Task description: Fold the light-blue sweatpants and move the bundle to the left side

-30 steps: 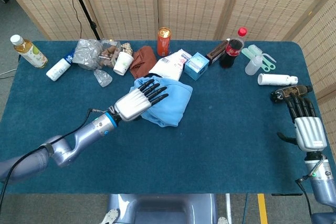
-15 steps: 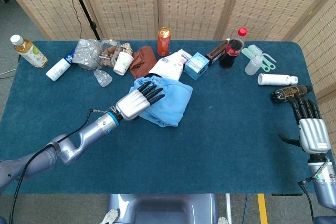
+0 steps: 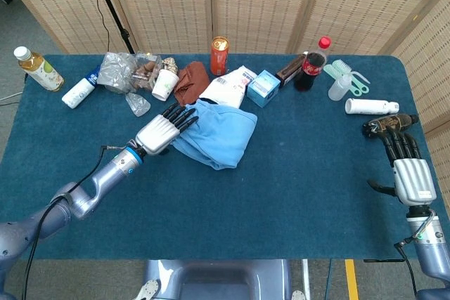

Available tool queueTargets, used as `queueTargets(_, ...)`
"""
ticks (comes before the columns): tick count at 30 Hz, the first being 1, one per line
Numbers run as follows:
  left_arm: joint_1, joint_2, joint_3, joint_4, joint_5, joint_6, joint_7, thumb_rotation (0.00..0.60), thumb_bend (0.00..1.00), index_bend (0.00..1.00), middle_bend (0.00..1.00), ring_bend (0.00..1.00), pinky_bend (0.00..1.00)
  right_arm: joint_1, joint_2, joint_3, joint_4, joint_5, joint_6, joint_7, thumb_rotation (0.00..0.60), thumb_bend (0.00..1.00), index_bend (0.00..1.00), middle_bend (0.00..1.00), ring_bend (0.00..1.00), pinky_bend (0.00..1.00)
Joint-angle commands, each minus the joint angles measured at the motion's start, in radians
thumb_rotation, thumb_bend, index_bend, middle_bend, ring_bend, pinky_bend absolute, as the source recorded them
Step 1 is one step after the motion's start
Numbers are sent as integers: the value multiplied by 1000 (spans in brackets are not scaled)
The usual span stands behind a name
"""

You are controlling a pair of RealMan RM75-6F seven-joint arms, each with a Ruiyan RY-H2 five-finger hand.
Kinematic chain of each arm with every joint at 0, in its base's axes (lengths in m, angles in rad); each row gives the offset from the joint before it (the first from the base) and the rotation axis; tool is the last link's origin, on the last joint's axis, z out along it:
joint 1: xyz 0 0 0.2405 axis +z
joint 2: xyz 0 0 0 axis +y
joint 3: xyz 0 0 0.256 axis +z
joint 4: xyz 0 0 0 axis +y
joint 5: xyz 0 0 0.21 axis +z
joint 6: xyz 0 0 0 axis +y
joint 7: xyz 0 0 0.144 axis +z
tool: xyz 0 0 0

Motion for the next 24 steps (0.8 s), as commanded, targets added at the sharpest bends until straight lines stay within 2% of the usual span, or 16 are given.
queueTargets(1, -5, -65, 9, 82, 11, 34, -35, 600, 0, 0, 0, 0, 0, -4, 2, 4, -3, -4, 1, 2, 600, 0, 0, 0, 0, 0)
queueTargets(9, -18, -106, 35, 134, 23, 22, -66, 600, 0, 0, 0, 0, 0, -15, 10, 12, -13, -12, 7, 9, 600, 0, 0, 0, 0, 0)
queueTargets(24, -44, -195, 27, 245, -3, 3, -80, 600, 0, 0, 0, 0, 0, -22, 16, 24, -22, -26, 1, 18, 600, 0, 0, 0, 0, 0)
